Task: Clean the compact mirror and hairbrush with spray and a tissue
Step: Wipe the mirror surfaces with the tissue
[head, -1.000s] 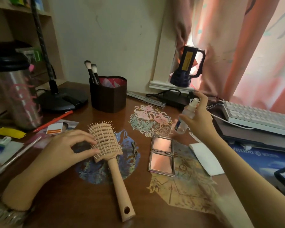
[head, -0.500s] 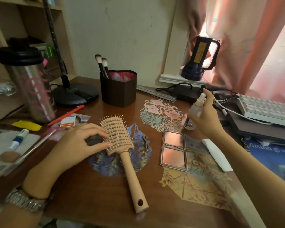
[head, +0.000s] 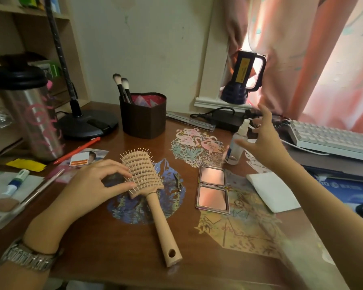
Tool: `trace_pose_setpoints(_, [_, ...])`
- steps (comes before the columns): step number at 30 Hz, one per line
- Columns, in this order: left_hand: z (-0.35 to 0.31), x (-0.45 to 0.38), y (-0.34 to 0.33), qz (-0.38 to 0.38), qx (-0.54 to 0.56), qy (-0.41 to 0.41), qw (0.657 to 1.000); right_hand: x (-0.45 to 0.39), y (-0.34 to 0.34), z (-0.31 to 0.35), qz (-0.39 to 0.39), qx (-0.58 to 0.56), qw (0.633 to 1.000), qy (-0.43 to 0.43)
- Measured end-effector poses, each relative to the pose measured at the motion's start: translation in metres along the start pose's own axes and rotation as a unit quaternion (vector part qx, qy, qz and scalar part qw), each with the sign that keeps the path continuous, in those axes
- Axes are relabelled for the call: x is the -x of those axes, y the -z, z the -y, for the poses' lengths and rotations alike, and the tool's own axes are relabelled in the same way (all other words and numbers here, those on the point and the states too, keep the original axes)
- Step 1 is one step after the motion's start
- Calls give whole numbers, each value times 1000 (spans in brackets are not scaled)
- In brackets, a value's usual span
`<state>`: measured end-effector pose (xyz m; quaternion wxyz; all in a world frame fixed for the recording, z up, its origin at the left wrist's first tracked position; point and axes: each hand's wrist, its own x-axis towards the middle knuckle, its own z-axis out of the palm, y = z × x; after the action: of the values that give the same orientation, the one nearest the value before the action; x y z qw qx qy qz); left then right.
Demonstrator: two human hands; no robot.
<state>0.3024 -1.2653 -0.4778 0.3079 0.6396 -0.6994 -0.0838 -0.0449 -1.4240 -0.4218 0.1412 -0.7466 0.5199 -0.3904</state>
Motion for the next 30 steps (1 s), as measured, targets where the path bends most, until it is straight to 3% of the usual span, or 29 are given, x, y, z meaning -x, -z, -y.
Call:
trace_pose_setpoints(4, [2,-1,0,16,-9,2,1000,19,32,6,-23,131,990,55])
trace_pose_setpoints(9, [6,-6,3,14,-6,-2,1000,51,55,-12,4,208,977,47])
trace_pose_setpoints(14, [-1,-18,10,-13,-19,-32,999,87,57,-29,70,218,973,-1])
trace_pose_setpoints(19, [-53,-29,15,-29,9,-92,995,109,49,-39,105,225,965,-87])
trace_pose_setpoints(24, [-102,-48,-3,23,14,-128,991,121,39,-37,131,239,955,-115])
trace_pose_setpoints(30, [-102,-73,-32,120,-4,-115,986,126,35,-33,144,276,948,-71])
